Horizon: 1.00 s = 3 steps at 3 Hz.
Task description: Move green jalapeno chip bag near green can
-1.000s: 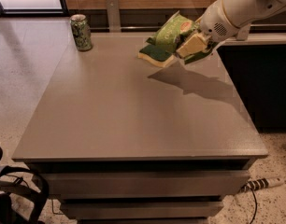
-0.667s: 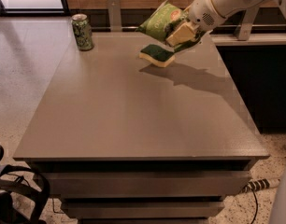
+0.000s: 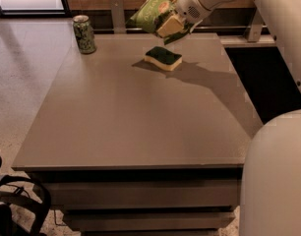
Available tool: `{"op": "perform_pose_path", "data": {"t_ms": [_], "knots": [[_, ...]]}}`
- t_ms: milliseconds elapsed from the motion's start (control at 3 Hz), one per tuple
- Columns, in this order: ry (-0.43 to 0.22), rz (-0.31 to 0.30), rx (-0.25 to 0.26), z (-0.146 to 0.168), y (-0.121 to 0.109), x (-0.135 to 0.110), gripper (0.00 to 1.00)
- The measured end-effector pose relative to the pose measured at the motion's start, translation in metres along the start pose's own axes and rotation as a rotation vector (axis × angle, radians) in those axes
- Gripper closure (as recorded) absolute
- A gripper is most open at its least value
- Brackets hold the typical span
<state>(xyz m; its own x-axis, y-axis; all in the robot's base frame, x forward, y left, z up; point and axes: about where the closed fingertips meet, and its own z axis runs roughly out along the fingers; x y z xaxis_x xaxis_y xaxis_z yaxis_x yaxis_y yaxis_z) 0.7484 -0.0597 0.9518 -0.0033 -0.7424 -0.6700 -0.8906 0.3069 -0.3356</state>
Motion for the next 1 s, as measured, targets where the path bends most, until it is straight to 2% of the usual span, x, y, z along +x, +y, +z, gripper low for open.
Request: {"op": "perform_pose_path", "data": {"t_ms": [333,667,1000], "knots": [[0.000,0.000,0.000,0.000,0.000,0.000,1.00],[0.022,0.022,-0.018,0.019,-0.005,0.005,1.00],[0.062,0.051,-0.046,0.064,-0.018,0.013,1.00]]}}
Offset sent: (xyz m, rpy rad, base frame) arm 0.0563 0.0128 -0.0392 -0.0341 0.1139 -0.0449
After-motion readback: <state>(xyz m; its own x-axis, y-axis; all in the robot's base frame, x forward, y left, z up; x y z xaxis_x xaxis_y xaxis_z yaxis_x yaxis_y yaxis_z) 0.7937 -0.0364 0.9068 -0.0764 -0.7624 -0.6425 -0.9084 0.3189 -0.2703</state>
